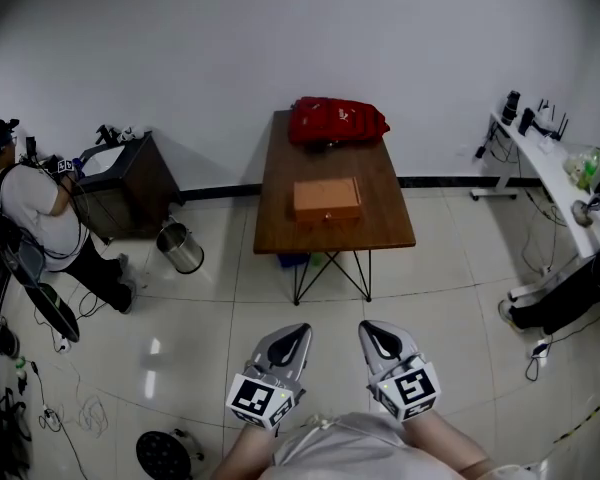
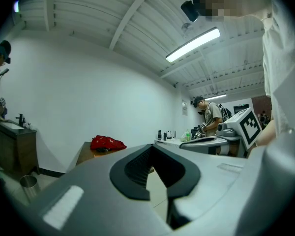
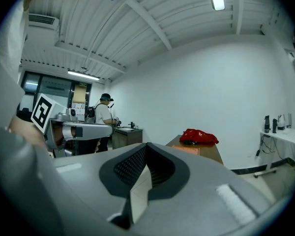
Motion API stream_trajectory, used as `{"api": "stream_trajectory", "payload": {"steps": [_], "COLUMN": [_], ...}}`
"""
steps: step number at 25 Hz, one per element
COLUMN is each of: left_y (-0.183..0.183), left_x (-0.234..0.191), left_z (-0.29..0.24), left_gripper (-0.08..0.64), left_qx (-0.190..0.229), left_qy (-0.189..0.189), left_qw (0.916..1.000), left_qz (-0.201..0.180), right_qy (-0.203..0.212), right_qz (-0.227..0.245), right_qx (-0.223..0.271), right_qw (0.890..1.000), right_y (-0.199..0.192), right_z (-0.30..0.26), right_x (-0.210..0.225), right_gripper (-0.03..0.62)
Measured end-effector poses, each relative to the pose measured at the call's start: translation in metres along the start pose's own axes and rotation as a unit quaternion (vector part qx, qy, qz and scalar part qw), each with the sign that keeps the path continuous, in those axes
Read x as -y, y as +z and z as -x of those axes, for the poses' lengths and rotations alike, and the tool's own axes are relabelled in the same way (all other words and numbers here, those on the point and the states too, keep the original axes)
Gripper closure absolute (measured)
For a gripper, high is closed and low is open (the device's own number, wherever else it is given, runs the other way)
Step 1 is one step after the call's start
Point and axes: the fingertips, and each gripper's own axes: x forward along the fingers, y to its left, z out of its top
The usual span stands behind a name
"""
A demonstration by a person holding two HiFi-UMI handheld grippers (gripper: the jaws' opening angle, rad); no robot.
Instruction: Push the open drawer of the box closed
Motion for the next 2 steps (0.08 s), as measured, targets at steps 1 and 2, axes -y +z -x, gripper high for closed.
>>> {"api": "stream_trajectory", "payload": {"steps": [1,2], "left_y": [0.0005,0.0009], "left_x": [-0.0005,-0.0009], "left_z": [-0.0003,-0.0006], "left_gripper": [0.555,0.555], "left_qx": [0.001,0.001], "left_qy": [0.000,0.000], "left_qw": [1.0000,1.0000], "left_qz": [-0.001,-0.001], "right_qy": [0.000,0.000], "right_qz": [-0.002,-0.004], "right_qx": [-0.001,-0.001], "right_qw": [1.000,1.000], "right_y": [0.0004,0.0008], "right_z": [-0.0003,-0.0006], "right_x": [-0.0003,-0.0005], "right_gripper": [0.584,0.584]}}
